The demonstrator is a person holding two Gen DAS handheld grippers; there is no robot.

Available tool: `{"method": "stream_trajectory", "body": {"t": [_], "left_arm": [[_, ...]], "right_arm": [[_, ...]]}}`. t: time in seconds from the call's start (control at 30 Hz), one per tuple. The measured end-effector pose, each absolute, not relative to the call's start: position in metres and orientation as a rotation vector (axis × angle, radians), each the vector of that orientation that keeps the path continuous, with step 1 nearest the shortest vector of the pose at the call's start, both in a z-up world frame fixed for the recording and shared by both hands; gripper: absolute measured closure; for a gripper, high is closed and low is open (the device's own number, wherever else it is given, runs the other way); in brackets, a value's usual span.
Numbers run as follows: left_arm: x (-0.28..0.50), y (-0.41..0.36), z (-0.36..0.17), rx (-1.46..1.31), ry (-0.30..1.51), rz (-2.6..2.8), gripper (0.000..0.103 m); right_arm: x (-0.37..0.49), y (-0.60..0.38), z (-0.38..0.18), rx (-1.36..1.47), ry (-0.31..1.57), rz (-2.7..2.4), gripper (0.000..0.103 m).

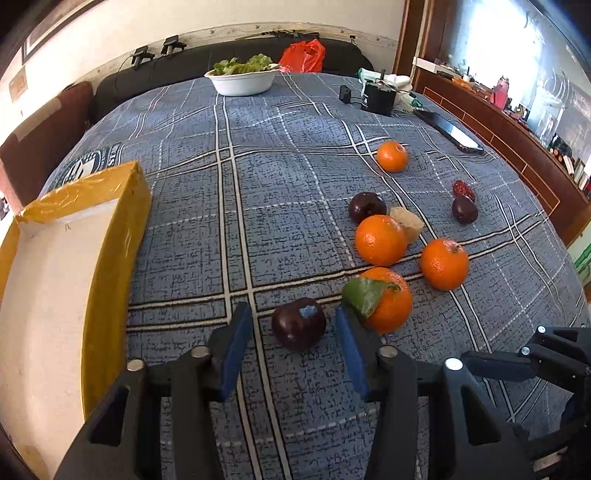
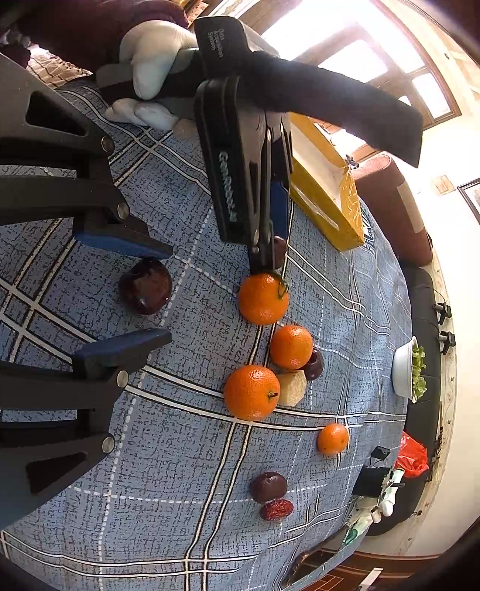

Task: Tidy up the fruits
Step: 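Return to the fruit and grasp a dark plum with each tool, then carry both dark plums into the yellow tray and open both tools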

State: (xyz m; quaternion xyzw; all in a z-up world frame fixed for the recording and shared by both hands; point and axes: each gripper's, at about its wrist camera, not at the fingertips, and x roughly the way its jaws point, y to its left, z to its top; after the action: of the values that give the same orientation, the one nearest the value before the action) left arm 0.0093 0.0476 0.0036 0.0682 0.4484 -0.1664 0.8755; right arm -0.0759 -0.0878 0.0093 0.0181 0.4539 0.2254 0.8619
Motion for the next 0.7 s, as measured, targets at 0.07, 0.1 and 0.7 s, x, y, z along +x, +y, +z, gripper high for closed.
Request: {"method": "stream_trajectory", "body": {"t": [0.07,0.1,0.7], "left_arm": [[0.007,0.044,0.004,0.166,0.93,-0.344,0.078],[0.006,0.043,0.005,0.159,0.931,-0.352,0.078],[-0.061,0.182,0.089,-0.131,0.777,-0.204,0.077]], "right_arm": [[-0.076,-0.088,0.009,0.038,0.951,0.473,0.062],[-0.076,-0.088,0.009,0.043,0.952,0.484,0.068],[-0.09,-0.063,0.062,0.149,0.883,0.576,0.071]]}}
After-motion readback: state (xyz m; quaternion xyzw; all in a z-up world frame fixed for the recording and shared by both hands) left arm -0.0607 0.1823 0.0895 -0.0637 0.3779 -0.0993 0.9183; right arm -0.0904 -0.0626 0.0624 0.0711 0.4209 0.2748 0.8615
